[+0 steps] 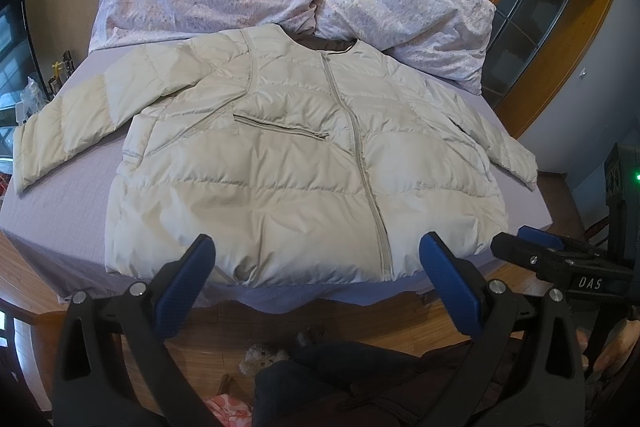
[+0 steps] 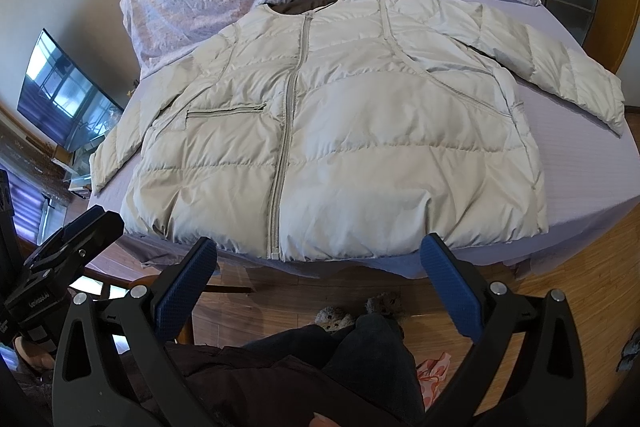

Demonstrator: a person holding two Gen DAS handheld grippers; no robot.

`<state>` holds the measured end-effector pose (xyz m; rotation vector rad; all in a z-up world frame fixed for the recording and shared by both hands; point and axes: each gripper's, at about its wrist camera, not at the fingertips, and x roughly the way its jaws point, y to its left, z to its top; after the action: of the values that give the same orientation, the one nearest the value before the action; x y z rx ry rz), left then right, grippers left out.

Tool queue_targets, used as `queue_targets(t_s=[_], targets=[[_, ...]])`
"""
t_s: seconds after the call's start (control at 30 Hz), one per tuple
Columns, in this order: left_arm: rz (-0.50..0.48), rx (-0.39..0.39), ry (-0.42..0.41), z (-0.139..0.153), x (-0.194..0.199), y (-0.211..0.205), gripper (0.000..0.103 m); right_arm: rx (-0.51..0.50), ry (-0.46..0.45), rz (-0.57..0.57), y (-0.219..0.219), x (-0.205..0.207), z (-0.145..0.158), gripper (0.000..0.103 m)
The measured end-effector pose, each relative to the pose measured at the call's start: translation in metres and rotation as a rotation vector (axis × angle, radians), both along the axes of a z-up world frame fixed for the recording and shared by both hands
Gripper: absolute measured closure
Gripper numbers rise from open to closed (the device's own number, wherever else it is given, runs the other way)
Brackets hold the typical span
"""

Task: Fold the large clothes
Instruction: 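Grasp the jacket sleeve cuff with the right gripper and lift it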

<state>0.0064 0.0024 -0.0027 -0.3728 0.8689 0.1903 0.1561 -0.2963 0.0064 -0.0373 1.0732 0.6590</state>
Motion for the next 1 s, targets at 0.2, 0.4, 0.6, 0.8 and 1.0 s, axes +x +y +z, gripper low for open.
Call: queue_targets(t_s=[0.2,0.4,0.6,0.8,1.0], targets=[[0.028,0.012,0.015,-0.003,0.017,0.01,0.002,0.005,0.058,-0.063,-0.008,0.027,-0.009,0.001],[0.054,0.022,0.018,-0.004,0.043,0.016,0.002,0.045,0.096,-0.136,-0.016,0.067,-0.013,0.001],[0.088,0.011,0.04,-0.01,0.074,0.026,0.002,0.102,0.243,-0.329,-0.058,0.146,-0.043,0.001],[0.111,0.005,0.079,-0.016,0.102,0.032,0.002,0.187,0.338,-0.58,-0.133,0.215,-0.074,0.001],[0.126,0.001,0.127,-0.023,0.123,0.034,0.002,0.168,0.246,-0.821,-0.21,0.26,-0.079,0.01]])
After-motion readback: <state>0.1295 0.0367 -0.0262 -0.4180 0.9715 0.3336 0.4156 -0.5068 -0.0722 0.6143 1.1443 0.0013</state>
